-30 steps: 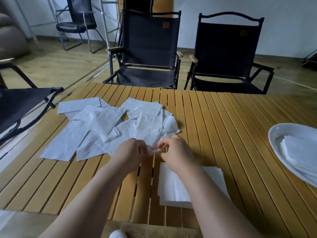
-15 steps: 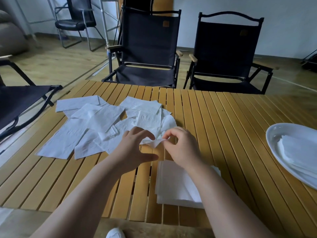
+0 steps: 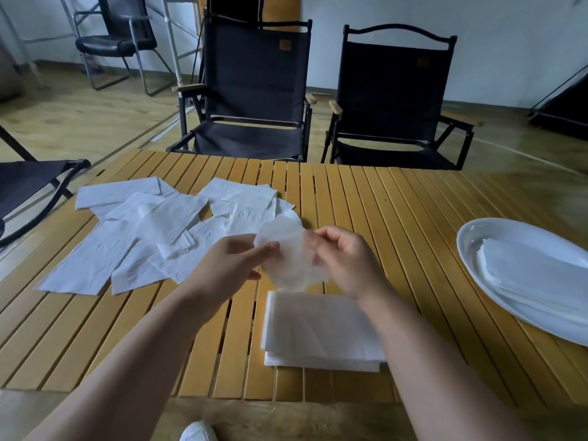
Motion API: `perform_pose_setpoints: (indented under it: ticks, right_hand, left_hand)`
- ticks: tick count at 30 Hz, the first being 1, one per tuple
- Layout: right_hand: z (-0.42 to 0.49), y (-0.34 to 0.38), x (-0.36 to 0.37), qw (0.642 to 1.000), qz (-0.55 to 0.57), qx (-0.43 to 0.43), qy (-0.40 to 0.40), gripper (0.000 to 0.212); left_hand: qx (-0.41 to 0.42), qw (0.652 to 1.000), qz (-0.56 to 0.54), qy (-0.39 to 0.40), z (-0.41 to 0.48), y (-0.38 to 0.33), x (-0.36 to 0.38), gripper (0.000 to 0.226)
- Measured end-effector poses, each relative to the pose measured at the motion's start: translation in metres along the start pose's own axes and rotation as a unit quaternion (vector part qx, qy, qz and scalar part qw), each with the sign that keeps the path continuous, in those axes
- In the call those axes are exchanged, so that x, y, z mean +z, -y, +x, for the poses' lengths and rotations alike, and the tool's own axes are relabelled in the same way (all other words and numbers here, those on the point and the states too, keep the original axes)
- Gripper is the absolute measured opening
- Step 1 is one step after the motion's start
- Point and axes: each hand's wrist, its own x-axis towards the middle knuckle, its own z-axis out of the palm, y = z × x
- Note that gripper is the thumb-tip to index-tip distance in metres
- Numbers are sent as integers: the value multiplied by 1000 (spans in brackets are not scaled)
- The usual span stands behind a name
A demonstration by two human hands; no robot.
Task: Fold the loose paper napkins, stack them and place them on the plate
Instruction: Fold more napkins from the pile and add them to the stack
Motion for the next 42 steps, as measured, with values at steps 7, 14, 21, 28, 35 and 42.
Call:
perform_pose_setpoints:
  ticks: [7,14,21,28,35,42]
  right_hand:
    - [-14,-9,-32,992,36,42,112,9]
    - [-16,-21,-46,994,75,51,58,16]
    - [-9,-13,-39,971,224,83,5,13]
    - [-9,-12,-38,947,268,167,-55,19]
    - [-13,-16,-45,948,243,205,6,104]
    - [-10,-16,-45,970,183,139,-77,81]
  left_hand:
    - [-16,995,-87,-33,1,-6,-1,25]
    - [-1,998,-8,-61,7,-3,6,20]
    - [-18,992,-116,-50,11,-10,10,23]
    - [-1,994,-111,24,6,-13,11,24]
    - [-24,990,-123,-59,9,-7,10,16]
    - [-26,994,-94,-51,9,-5,9,40]
